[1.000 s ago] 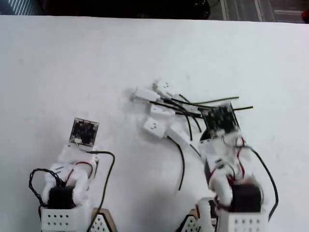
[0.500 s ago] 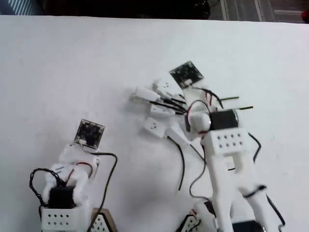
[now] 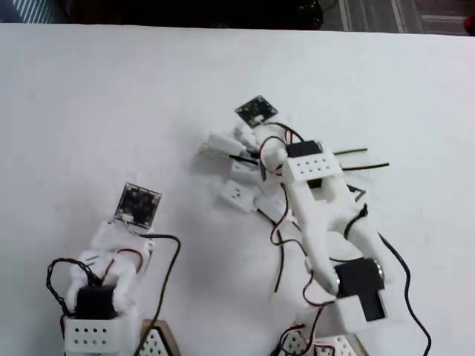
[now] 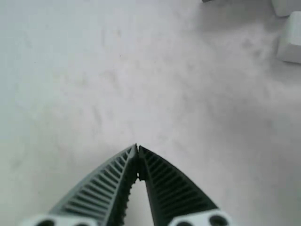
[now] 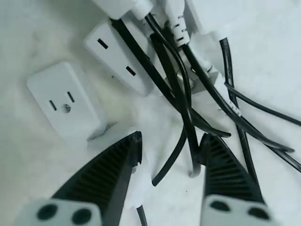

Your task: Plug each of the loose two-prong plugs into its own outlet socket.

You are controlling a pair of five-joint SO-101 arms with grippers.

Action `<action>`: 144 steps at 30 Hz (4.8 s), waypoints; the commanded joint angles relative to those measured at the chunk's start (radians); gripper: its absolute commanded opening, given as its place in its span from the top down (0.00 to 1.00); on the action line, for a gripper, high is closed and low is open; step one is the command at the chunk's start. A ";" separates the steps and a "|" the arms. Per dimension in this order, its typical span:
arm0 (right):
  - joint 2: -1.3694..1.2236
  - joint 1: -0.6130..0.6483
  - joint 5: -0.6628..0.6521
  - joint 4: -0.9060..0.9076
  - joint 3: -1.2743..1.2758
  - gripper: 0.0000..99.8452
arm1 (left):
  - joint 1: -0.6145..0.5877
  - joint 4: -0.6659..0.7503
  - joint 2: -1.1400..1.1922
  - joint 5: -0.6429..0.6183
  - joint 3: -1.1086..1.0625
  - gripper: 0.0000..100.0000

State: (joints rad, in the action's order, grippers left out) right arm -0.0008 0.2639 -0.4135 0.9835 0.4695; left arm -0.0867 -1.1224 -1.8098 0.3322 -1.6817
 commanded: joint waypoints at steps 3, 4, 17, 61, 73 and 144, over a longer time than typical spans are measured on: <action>-0.070 0.005 -0.006 -0.027 -0.080 0.94 | 0.008 0.023 -0.005 0.009 0.005 0.98; -0.071 0.002 -0.006 -0.024 -0.098 0.99 | 0.008 0.023 -0.005 0.009 0.005 0.98; 0.271 -0.025 -0.006 0.354 -0.284 0.98 | 0.007 0.025 -0.005 0.009 0.005 0.98; -0.216 -0.213 -0.422 0.297 -0.470 0.65 | 0.007 0.018 -0.005 0.009 0.005 0.98; -0.607 -0.145 -0.506 0.410 -0.792 0.65 | 0.007 0.018 -0.005 0.009 0.005 0.98; 0.223 -0.679 -0.333 0.736 -0.390 0.96 | 0.008 0.038 -0.005 0.011 -0.011 0.98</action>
State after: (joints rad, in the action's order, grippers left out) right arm 0.1895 -0.4511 -0.8523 1.7093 0.0844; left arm -0.0867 -1.1040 -1.8082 0.3383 -1.6955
